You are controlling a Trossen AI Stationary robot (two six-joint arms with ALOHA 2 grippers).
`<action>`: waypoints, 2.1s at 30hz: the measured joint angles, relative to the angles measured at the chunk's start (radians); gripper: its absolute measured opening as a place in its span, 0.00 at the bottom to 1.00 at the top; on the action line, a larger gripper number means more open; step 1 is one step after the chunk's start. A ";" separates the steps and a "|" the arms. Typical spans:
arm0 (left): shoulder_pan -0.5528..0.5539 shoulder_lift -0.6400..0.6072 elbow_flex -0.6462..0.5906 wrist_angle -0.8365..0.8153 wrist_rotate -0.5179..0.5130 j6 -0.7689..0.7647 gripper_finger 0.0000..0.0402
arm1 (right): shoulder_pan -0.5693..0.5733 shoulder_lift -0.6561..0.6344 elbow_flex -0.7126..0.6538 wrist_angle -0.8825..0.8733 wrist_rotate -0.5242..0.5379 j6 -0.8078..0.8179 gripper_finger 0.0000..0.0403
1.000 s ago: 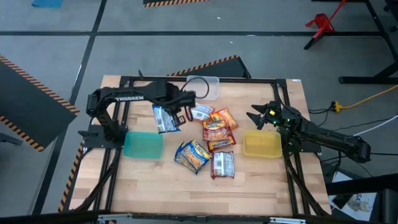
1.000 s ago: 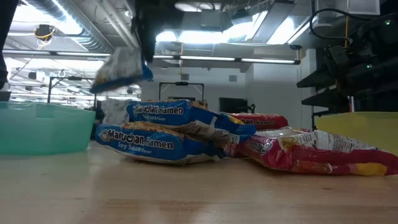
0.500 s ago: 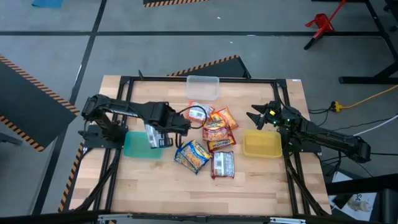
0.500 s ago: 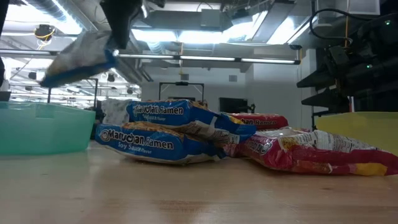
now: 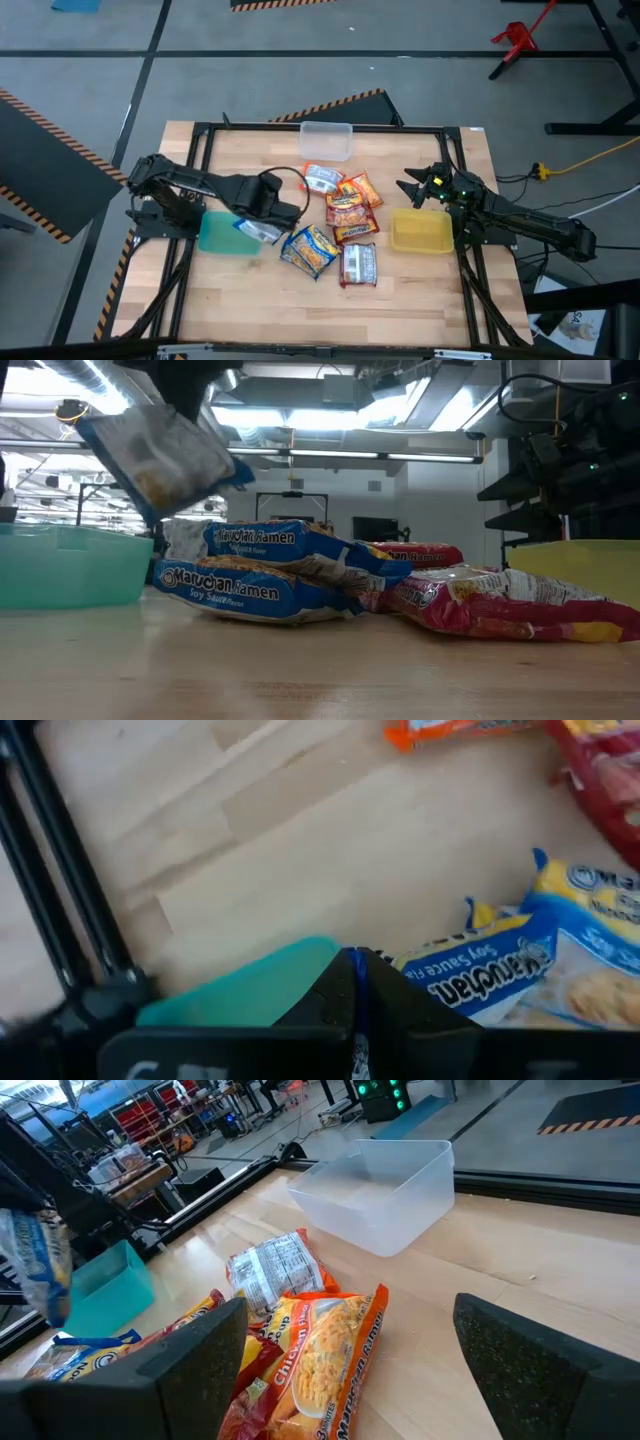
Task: Sort Maruchan noodles
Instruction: Put the top left blue noodle pack into the green bin
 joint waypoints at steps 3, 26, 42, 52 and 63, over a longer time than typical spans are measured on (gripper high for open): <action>-0.027 -0.018 -0.005 0.005 0.033 -0.056 0.00 | 0.000 0.000 0.000 0.000 0.000 0.000 0.84; -0.203 -0.437 -0.507 0.078 0.030 -0.844 0.00 | 0.000 0.000 0.000 0.000 0.000 0.000 0.84; -0.202 -0.437 -0.686 0.225 0.091 -0.895 0.00 | 0.000 0.000 0.000 0.000 0.000 0.000 0.84; -0.201 -0.440 -0.758 0.288 0.111 -0.915 0.06 | 0.000 0.000 0.000 0.000 0.000 0.000 0.84; -0.201 -0.440 -0.758 0.282 0.114 -0.893 0.33 | 0.000 0.000 0.000 -0.003 -0.023 -0.026 0.84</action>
